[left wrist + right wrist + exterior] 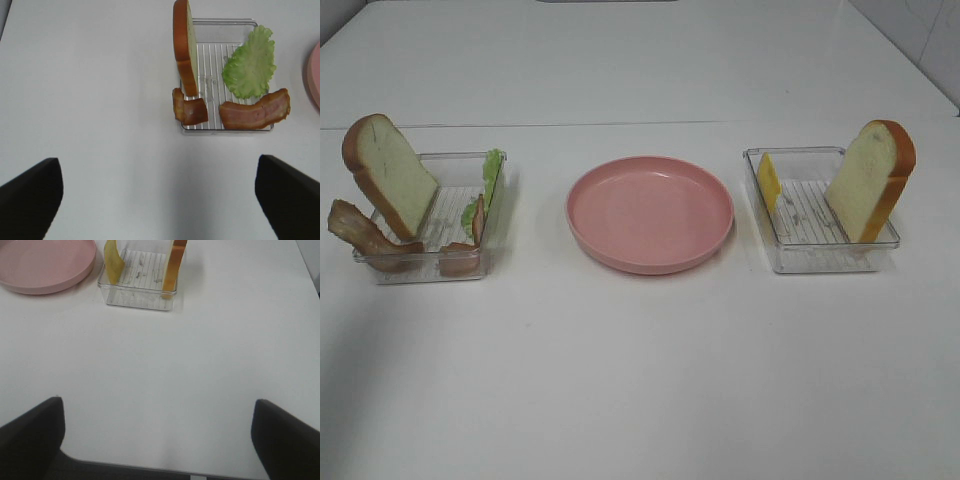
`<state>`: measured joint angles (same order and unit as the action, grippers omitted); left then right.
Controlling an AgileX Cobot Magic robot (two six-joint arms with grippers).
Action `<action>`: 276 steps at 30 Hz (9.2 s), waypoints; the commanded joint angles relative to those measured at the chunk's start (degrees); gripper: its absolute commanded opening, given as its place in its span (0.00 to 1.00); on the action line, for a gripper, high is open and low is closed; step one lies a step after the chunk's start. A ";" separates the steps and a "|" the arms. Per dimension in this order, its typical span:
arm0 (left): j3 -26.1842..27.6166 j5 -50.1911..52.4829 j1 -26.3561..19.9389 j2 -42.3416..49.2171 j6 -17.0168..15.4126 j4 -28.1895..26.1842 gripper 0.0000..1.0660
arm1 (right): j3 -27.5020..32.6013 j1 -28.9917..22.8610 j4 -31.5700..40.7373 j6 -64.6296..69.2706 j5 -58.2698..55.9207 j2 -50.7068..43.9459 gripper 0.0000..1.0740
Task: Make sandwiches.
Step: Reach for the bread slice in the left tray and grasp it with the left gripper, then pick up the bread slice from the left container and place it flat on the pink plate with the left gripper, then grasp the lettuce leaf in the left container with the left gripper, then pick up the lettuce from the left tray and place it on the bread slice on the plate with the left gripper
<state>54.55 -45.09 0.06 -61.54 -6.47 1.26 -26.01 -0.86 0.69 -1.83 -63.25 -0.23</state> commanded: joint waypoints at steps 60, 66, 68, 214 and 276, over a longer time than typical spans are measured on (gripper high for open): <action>46.18 -3.72 0.06 -58.10 -0.80 -8.25 0.00 | 0.06 0.23 0.29 0.11 0.11 -2.01 0.92; 53.46 -11.34 0.06 -55.41 -0.97 -9.80 0.00 | 0.06 0.23 0.29 0.11 0.11 -2.01 0.92; 55.86 -12.49 0.29 -54.49 -0.92 -10.77 0.00 | 0.06 0.23 0.29 0.11 0.11 -2.01 0.92; 69.56 -25.73 15.87 -75.23 -8.14 -4.35 0.94 | 0.06 0.23 0.29 0.11 0.11 -1.95 0.92; 79.24 -30.25 16.21 -78.27 -8.82 -7.33 0.00 | 0.06 0.23 0.29 0.11 0.11 -1.95 0.92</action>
<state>132.30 -70.13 15.76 -140.49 -15.01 -3.61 -26.01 -0.86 0.69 -1.83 -63.25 -0.23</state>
